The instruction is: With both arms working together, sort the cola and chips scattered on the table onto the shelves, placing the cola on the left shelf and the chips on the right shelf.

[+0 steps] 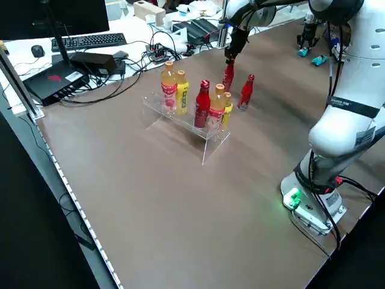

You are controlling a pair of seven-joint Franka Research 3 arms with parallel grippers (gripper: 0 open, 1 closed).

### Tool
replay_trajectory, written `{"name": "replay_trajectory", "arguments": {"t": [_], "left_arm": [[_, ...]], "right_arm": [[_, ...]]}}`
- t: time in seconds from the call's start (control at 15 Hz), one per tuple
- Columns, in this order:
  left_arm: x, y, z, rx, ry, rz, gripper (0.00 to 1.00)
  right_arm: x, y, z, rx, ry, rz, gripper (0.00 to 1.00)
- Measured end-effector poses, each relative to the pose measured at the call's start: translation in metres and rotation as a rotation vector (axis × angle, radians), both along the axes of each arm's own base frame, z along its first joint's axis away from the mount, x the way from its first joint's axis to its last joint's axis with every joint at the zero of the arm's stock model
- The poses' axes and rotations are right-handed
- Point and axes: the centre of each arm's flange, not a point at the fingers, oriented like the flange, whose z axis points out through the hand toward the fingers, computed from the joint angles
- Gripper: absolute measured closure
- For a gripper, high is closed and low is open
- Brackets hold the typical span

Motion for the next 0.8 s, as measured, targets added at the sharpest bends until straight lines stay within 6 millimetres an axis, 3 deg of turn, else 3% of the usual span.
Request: {"name": "replay_trajectory", "arguments": {"t": [0.27,0.4,0.47,0.67,0.8], "left_arm": [[-0.004,0.001,-0.005,0.017,0.034,0.002,0.63],[-0.005,0.001,-0.006,0.022,0.046,0.003,0.63],[-0.005,0.001,-0.007,0.023,0.049,0.006,0.65],[-0.003,0.004,-0.004,0.027,0.055,0.030,0.68],[0.004,0.014,0.019,0.040,0.054,0.048,0.68]], "right_arm": [[0.000,-0.001,-0.006,-0.003,-0.008,-0.001,0.55],[0.001,-0.001,-0.003,-0.002,-0.017,-0.002,0.71],[0.001,-0.001,-0.002,-0.001,-0.018,-0.003,0.75],[0.003,-0.003,0.000,-0.002,-0.022,-0.007,0.76],[0.007,-0.008,0.010,-0.001,-0.038,-0.009,0.76]]}}
